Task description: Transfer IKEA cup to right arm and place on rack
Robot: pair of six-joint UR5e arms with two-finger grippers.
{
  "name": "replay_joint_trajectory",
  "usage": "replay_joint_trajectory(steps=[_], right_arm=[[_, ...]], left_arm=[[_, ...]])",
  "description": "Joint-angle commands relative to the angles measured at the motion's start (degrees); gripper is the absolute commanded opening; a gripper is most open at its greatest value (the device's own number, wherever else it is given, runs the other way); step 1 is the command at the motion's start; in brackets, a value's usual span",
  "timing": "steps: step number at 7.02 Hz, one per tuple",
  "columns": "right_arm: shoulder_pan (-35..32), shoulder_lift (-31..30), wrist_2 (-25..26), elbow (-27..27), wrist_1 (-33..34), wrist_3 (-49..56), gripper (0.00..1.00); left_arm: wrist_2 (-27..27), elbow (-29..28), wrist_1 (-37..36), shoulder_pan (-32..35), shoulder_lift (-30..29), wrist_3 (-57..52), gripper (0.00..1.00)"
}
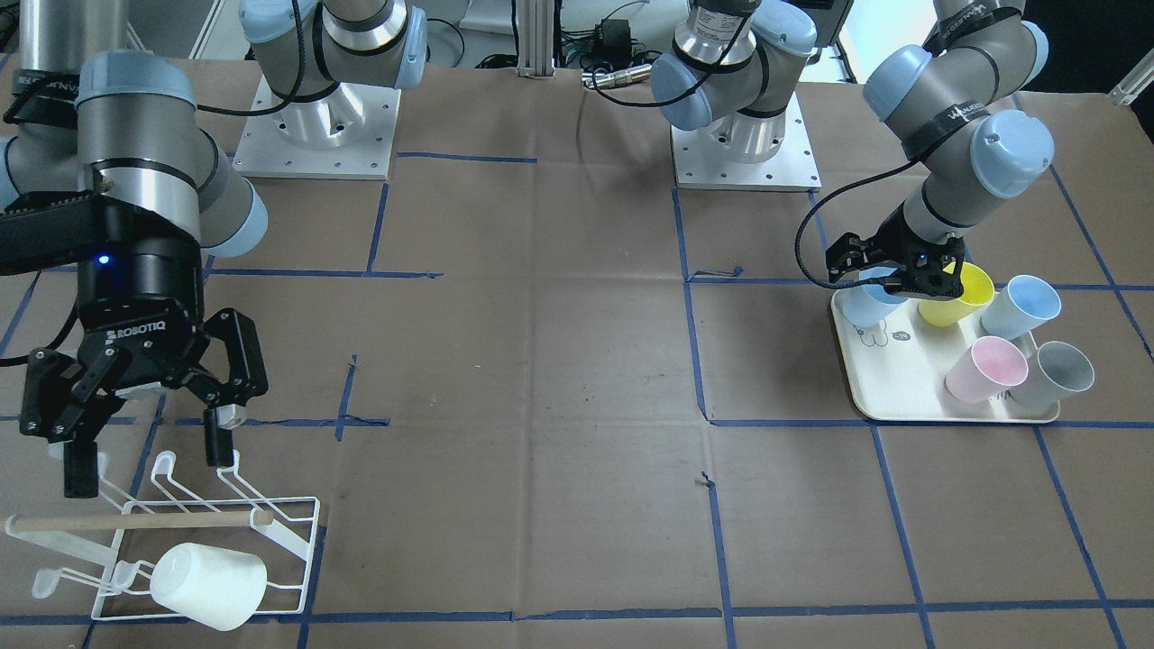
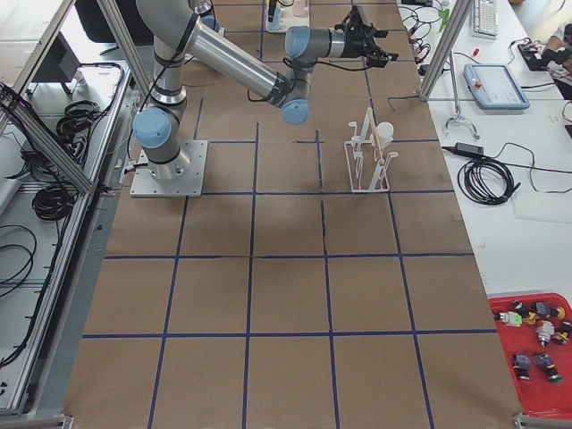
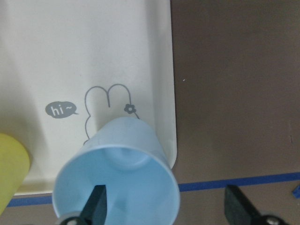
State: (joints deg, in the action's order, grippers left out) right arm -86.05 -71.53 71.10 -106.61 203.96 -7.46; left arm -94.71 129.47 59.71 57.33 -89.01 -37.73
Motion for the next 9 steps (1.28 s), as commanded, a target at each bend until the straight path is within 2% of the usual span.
replay_joint_trajectory(steps=[1, 3, 4, 5, 6, 7, 9], right_arm=[[-1.9, 0.0, 0.2, -0.2, -0.4, -11.5, 1.0], [-2.3, -0.1, 0.2, -1.4, -0.9, -24.5, 1.0], [-3.5, -0.1, 0.3, -1.7, -2.5, -28.6, 1.0], [-4.6, -0.3, 0.2, -1.7, -5.8, -32.2, 1.0], [-5.6, -1.1, 0.2, -1.8, -9.6, -36.4, 1.0], [-6.6, -1.7, 0.2, -2.6, -13.3, -41.2, 1.0], [-7.5, -4.3, -0.4, -6.4, -18.7, -49.1, 1.0]], left_arm=[[-0.5, 0.0, 0.5, 0.0, -0.3, -0.1, 0.0], [-0.6, -0.6, 0.4, -0.3, 0.2, -0.1, 0.0], [-4.5, -1.0, 0.1, -0.3, 0.9, 0.1, 0.0], [-5.8, -2.4, 0.3, -0.1, 2.9, 0.3, 0.0], [-5.5, -5.5, 2.8, 0.6, 4.3, 0.5, 0.0], [-1.2, -9.5, 7.3, 1.0, 5.4, 0.5, 0.0], [1.3, -22.8, 17.1, 2.6, 4.0, -0.2, 0.0]])
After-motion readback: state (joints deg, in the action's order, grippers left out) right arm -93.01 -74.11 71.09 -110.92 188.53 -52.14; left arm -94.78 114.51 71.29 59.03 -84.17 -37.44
